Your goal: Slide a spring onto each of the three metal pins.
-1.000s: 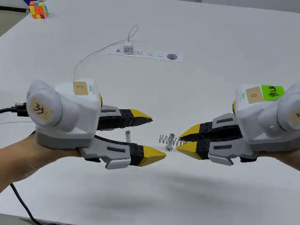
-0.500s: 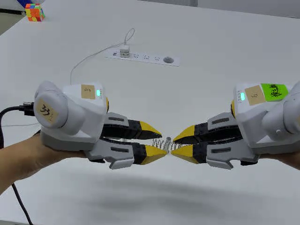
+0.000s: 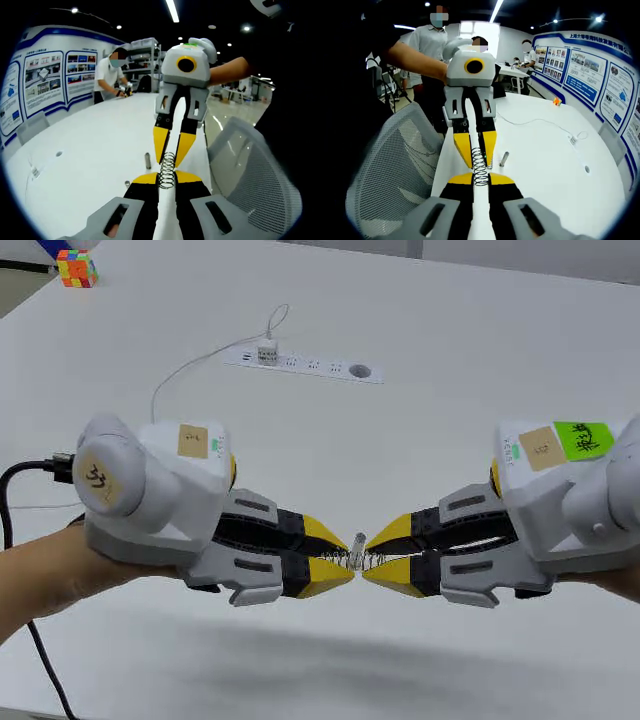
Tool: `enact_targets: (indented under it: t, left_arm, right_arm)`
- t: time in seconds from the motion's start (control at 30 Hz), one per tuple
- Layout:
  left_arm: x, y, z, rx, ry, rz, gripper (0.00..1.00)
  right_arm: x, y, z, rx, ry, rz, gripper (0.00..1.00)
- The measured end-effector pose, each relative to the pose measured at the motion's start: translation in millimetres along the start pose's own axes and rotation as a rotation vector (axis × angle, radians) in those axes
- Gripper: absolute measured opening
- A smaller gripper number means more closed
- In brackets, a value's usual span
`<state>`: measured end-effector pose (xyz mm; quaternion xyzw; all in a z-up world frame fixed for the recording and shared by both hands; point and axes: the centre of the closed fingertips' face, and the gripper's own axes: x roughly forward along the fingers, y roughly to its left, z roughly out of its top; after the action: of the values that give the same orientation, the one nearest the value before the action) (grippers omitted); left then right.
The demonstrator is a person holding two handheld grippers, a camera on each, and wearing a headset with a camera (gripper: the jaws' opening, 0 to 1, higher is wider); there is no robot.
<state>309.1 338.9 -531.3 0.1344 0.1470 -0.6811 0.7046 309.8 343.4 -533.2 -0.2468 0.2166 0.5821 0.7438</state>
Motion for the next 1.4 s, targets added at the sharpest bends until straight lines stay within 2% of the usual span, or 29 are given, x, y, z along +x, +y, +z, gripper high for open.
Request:
enact_targets:
  t: [0.13,0.37,0.5,0.6,0.8,0.9,1.17,1.4]
  left_arm:
    - [0.2,-0.5,1.6,0.013,0.0,-0.002,0.1]
    - [0.0,-2.4,4.5,0.033,-0.002,-0.008,0.1]
    - [-2.5,-2.6,8.7,0.041,-0.015,-0.007,0.1]
    - [-3.8,-2.5,8.3,0.051,-0.01,-0.008,0.1]
    - [-4.3,-2.5,7.7,0.056,-0.012,-0.009,0.1]
    - [-4.2,-1.1,5.5,0.065,-0.005,0.0,0.1]
    - [-4.1,3.7,8.4,0.058,-0.019,0.02,0.1]
    - [-4.4,4.4,9.5,0.046,-0.022,0.017,0.1]
  right_arm:
    - [-1.7,-0.9,0.9,-0.003,-0.004,0.0,0.11]
    - [-4.1,-2.5,1.4,0.041,-0.021,0.006,0.13]
    - [-2.9,-1.9,-4.4,0.051,-0.008,0.014,0.16]
    - [-4.3,-2.8,2.4,0.072,-0.052,0.015,0.13]
    - [-4.5,-1.6,4.0,0.071,-0.053,0.032,0.11]
    - [-7.1,-1.9,10.9,0.08,-0.076,0.034,0.11]
    - [-12.1,-4.8,25.4,0.09,-0.118,0.023,0.11]
    - [-12.0,-5.1,36.1,0.093,-0.151,0.012,0.11]
